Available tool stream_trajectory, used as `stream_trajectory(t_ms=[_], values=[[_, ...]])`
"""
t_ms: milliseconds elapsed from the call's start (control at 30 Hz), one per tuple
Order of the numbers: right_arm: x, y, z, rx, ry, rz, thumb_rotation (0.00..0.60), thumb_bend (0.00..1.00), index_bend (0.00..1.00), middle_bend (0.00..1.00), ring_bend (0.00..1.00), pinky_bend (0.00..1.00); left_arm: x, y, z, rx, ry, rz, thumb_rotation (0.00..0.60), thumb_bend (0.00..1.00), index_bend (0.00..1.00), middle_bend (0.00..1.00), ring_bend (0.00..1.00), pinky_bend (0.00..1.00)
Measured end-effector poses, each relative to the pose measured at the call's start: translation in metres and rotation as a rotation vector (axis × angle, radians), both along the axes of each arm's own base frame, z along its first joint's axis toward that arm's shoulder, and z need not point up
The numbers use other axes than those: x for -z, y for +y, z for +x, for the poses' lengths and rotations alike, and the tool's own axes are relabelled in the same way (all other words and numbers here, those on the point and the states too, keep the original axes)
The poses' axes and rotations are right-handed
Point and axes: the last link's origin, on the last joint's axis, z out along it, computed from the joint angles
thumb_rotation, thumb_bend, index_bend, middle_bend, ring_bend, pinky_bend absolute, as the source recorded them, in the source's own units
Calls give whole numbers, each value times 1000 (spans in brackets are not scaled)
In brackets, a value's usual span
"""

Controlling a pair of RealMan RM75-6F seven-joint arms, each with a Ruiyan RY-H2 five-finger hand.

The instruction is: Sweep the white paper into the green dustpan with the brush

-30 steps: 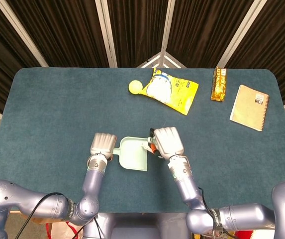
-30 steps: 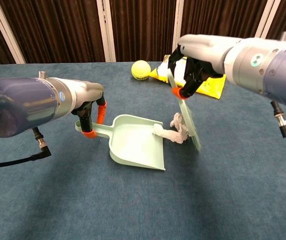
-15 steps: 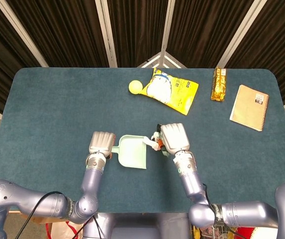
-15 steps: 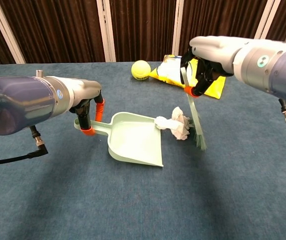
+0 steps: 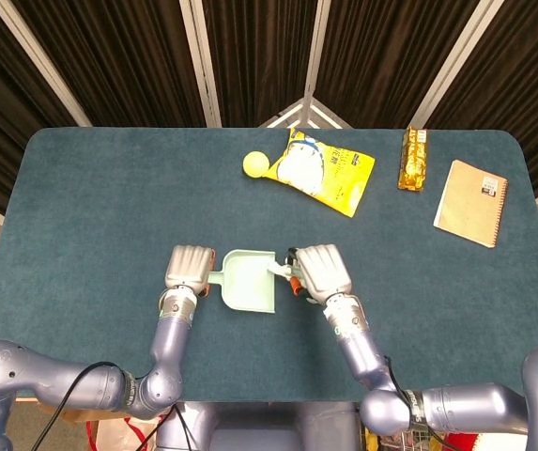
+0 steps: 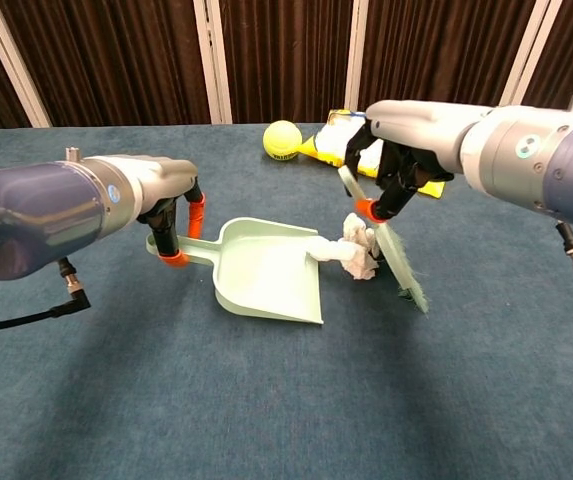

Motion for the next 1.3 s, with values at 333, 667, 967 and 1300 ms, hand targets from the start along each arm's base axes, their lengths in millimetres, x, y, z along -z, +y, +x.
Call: stream_trajectory(t_ms=[333, 667, 967, 1300], values=[[-8, 15, 22, -64, -109, 79, 600, 495, 814, 946, 968, 912, 2, -3, -3, 4, -15, -2, 600, 648, 768, 1000, 1000, 1000], [-24, 16, 41, -79, -214, 93, 600, 495, 814, 946, 968, 911, 7, -8, -5, 5, -22, -13, 600, 648, 768, 1000, 1000, 1000], [-49, -1, 49, -72, -275, -3, 600, 495, 814, 946, 968, 912, 9, -9, -8, 4, -28, -17, 600, 648, 768, 1000, 1000, 1000], [-47, -16, 17, -54, -114, -85, 600, 495, 814, 946, 968, 912, 7, -9, -8, 2, -31, -15, 600, 649, 768, 1000, 1000, 1000]])
